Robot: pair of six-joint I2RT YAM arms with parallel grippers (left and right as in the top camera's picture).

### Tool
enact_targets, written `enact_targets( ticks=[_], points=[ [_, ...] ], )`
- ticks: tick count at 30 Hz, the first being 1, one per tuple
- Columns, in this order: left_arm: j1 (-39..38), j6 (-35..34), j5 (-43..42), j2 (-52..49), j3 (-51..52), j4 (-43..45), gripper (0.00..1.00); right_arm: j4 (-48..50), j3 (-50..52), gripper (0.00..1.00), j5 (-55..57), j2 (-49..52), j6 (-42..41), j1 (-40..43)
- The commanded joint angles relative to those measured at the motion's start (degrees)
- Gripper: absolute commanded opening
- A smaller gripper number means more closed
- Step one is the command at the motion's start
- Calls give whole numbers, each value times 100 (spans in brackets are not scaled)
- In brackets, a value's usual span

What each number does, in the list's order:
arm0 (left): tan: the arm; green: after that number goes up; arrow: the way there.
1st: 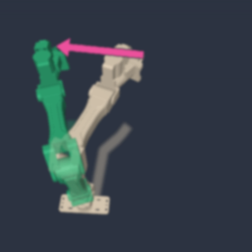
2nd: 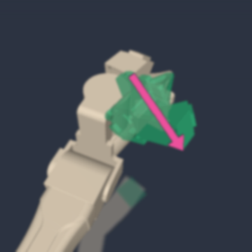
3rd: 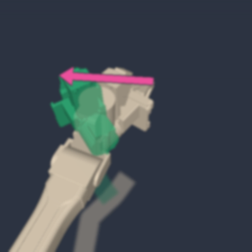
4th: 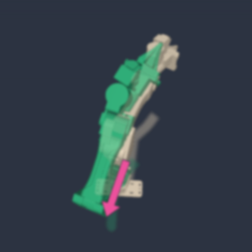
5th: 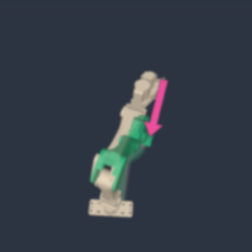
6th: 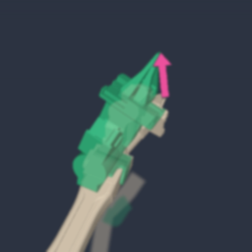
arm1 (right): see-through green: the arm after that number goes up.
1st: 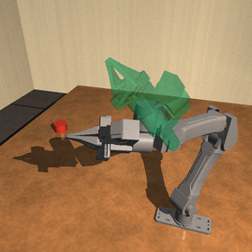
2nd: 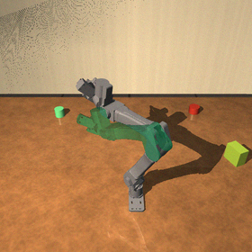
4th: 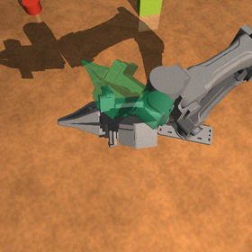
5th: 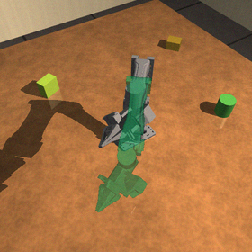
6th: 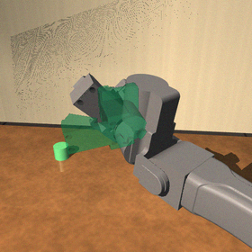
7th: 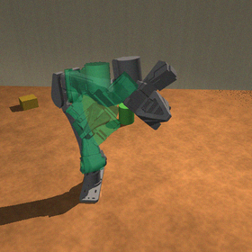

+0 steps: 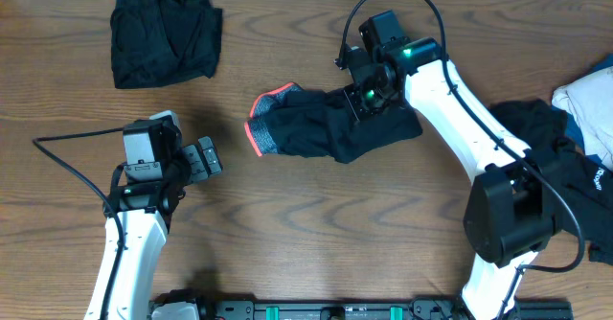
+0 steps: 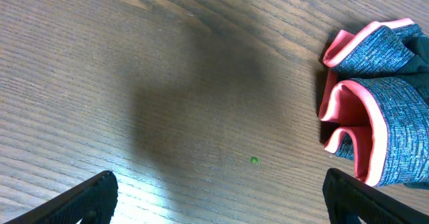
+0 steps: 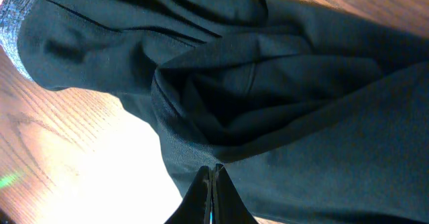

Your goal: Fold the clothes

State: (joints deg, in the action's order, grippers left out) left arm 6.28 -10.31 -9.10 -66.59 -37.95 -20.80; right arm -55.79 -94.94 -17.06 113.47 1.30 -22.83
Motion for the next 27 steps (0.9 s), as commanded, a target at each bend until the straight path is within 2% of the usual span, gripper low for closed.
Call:
enact_targets(
  ticks=[1,20,27],
  points=[
    [0,35,-76,37,-55,-15,98,15,-46,1,-122,264,-168,-72],
    [0,33,-76,37,-55,-20,98,1690,-44,1,-481,1853,-247,-81],
    [0,33,-76,37,-55,-151,98,1937,-157,1,-372,1617,-149,-70]
  ],
)
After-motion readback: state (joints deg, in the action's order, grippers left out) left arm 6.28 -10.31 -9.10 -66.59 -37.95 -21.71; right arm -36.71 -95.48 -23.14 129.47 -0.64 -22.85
